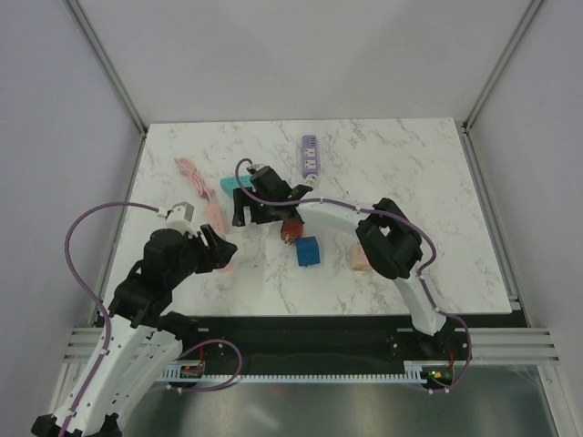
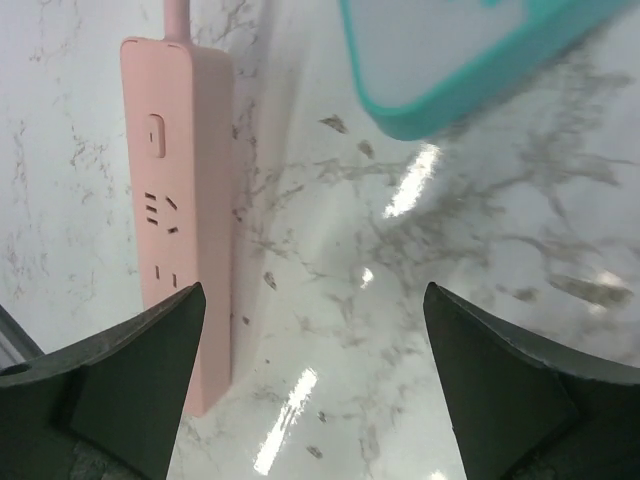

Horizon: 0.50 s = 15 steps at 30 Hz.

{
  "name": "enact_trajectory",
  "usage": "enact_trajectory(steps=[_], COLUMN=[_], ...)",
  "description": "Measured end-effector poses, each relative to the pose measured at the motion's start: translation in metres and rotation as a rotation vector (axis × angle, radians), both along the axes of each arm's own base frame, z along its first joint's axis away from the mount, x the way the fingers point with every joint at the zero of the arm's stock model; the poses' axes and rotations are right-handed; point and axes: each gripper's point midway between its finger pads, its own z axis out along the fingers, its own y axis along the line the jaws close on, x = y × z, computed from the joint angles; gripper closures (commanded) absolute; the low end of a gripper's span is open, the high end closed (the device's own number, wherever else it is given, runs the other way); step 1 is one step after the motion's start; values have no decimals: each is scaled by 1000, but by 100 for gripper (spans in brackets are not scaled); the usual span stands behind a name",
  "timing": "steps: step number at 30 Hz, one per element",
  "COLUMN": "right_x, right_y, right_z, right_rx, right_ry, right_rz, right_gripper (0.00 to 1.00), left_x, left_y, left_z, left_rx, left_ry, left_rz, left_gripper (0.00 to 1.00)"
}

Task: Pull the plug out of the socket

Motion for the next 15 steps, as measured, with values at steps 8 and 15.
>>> enact_trajectory(steps=[8, 15], right_x=[1, -16], right_y=[-82, -145], right_z=[75, 78], right_rx=[-16, -60], right_ry=[-112, -131], right_rz=[-129, -218], right_gripper=[2, 2], left_x=[4, -8], left_y=[-38, -61], left_z=[-26, -62], left_rx=[-52, -85], left_ry=[138, 234], left_rz=[-157, -231], left_gripper=[98, 98])
